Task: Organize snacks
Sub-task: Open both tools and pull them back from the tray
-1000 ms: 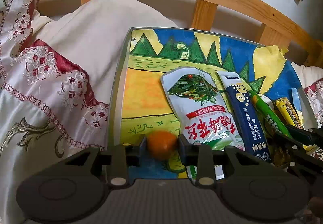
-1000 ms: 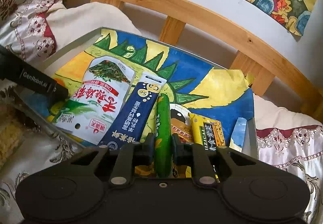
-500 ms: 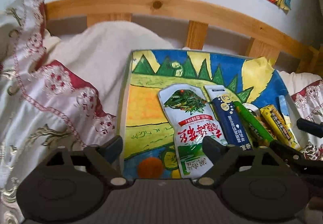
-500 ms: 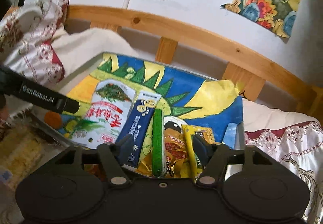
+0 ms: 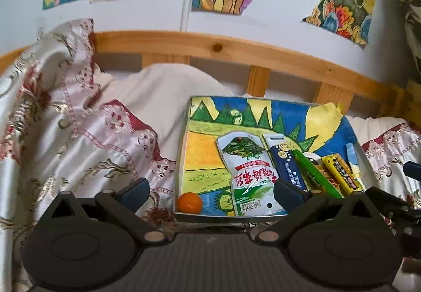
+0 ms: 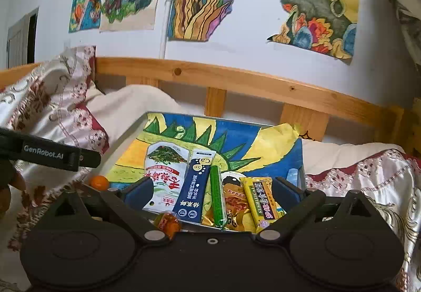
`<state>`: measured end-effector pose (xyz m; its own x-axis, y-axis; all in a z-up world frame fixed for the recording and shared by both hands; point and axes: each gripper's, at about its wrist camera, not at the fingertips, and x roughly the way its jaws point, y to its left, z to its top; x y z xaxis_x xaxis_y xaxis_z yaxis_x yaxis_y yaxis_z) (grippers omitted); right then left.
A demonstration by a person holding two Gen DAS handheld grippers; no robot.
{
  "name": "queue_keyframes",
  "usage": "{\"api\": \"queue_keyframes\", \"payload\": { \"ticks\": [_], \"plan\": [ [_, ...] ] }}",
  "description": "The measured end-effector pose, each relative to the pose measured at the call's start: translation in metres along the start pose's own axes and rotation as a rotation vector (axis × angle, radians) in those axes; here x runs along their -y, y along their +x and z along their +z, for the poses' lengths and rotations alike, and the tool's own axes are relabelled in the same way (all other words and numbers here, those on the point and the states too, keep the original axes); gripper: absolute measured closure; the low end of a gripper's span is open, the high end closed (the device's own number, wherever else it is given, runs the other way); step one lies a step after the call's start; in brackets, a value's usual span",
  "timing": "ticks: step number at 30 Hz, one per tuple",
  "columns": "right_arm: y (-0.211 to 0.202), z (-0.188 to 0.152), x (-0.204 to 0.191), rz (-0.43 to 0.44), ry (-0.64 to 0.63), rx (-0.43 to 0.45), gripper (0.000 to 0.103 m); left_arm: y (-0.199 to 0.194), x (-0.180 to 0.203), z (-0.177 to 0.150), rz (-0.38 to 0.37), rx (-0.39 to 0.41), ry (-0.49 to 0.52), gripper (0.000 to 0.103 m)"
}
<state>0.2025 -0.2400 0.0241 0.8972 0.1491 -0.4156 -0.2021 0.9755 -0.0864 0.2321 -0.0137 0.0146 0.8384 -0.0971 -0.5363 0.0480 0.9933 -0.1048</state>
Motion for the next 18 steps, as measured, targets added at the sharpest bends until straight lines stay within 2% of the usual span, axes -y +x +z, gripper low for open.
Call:
{"api": "queue_keyframes", "payload": {
  "ticks": [10,18],
  "plan": [
    [-0.056,0.003,-0.005,0.018,0.014,0.088,0.001,-0.06,0.007,-0.011,0.052,0.128,0.036,0.001],
    [-0.095,-0.002,-0.013,0.055,0.037,0.111,0.001,-0.097,-0.004,-0.028,0.027,0.137,-0.012,0.001]
  ]
}}
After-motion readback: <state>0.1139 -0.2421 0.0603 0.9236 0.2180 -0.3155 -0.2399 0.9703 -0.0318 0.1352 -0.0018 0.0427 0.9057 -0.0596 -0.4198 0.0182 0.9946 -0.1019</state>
